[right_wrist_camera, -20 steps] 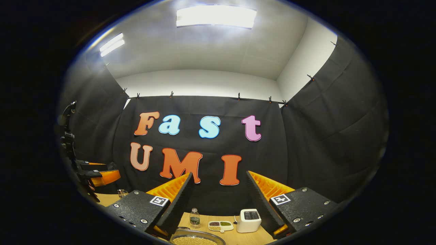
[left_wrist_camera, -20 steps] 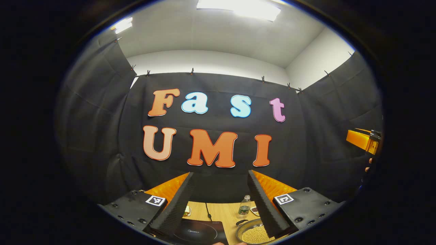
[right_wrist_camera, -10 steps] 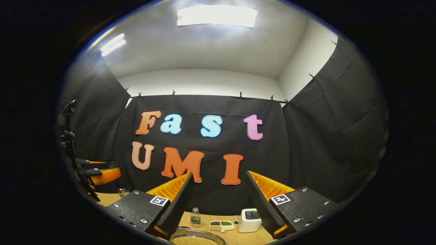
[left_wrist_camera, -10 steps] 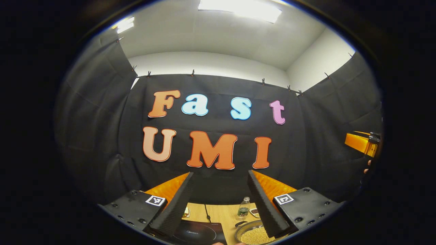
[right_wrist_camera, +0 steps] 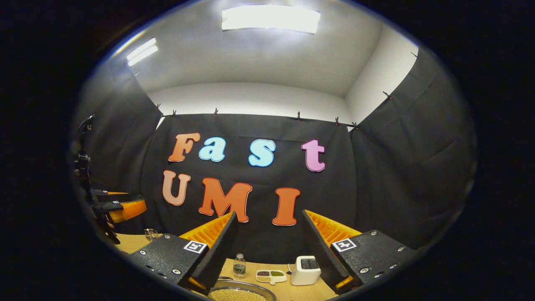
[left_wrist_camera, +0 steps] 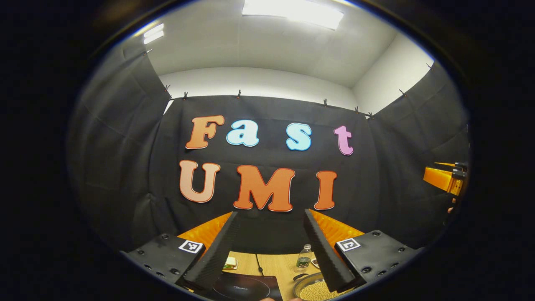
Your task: First push the handle of the pot to place it horizontally, then grasp the pot with both hands and set it on the induction cooktop.
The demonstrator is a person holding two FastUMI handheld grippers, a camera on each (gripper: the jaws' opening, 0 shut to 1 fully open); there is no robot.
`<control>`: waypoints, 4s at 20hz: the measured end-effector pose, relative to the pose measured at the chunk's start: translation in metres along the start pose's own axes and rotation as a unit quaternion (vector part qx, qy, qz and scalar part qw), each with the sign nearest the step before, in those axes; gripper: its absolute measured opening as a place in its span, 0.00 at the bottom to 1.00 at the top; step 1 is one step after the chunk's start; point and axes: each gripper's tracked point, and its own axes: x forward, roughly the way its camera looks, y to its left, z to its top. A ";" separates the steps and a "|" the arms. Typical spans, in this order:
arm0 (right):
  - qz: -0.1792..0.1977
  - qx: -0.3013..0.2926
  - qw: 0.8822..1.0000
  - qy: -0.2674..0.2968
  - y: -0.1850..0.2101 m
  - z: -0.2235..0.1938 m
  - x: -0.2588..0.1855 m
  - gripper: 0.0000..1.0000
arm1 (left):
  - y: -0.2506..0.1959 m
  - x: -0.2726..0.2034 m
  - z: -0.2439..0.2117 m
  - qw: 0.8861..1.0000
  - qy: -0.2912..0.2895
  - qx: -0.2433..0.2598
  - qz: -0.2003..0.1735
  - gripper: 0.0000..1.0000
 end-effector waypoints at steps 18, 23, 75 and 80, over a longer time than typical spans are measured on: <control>0.004 0.021 0.996 0.092 -0.005 -0.069 -0.014 0.94 | -0.006 -0.004 -0.009 1.000 0.003 0.026 0.009 0.97; 0.013 0.033 0.984 0.175 -0.002 -0.124 -0.026 0.94 | -0.007 0.002 -0.027 0.999 0.021 0.029 0.008 1.00; 0.010 0.321 0.660 0.679 0.101 -0.438 -0.184 0.00 | 0.005 0.029 -0.098 0.993 0.100 0.055 0.017 1.00; -0.038 0.314 0.666 0.675 0.064 -0.445 -0.172 0.00 | 0.005 0.032 -0.096 0.993 0.099 0.062 0.017 1.00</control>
